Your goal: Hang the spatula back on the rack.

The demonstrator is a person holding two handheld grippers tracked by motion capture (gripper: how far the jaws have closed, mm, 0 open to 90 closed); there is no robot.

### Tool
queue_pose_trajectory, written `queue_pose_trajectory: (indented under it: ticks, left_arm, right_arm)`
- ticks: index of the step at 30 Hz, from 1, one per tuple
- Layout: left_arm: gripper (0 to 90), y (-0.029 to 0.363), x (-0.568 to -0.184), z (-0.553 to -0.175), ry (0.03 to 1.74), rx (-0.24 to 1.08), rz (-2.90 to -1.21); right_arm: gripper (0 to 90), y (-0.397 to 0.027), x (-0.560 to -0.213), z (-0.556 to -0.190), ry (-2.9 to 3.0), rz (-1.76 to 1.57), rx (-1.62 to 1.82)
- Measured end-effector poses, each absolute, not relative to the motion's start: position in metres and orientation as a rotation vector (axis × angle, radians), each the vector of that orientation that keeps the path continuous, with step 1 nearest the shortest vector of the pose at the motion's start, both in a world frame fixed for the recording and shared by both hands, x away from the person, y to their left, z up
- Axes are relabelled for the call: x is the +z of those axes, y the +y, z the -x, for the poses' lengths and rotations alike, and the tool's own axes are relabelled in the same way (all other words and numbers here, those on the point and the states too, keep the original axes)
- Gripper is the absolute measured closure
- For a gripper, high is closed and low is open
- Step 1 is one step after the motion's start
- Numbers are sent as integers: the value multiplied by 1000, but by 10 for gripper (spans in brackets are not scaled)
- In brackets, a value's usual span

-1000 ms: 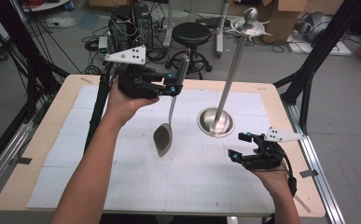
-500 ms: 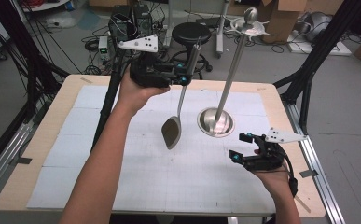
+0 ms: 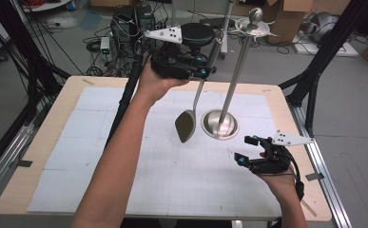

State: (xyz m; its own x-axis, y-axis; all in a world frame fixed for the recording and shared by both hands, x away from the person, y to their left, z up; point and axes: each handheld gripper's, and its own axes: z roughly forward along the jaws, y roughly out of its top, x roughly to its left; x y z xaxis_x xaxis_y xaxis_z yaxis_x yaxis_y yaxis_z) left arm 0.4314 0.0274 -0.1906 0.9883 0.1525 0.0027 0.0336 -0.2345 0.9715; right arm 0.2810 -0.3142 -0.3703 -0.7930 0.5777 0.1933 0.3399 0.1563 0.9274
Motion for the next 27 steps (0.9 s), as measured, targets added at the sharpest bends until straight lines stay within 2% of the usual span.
queue_pose_trajectory:
  ticks: [13,27]
  left_arm:
    - [692,13,-193,-457,196,109,-1835]
    - [692,3,-195,-468,223,109,-1866]
  right_arm:
    - [149,-320,-373,-279,2217,-921,1702]
    - [149,-322,-373,-276,2210,-921,1704]
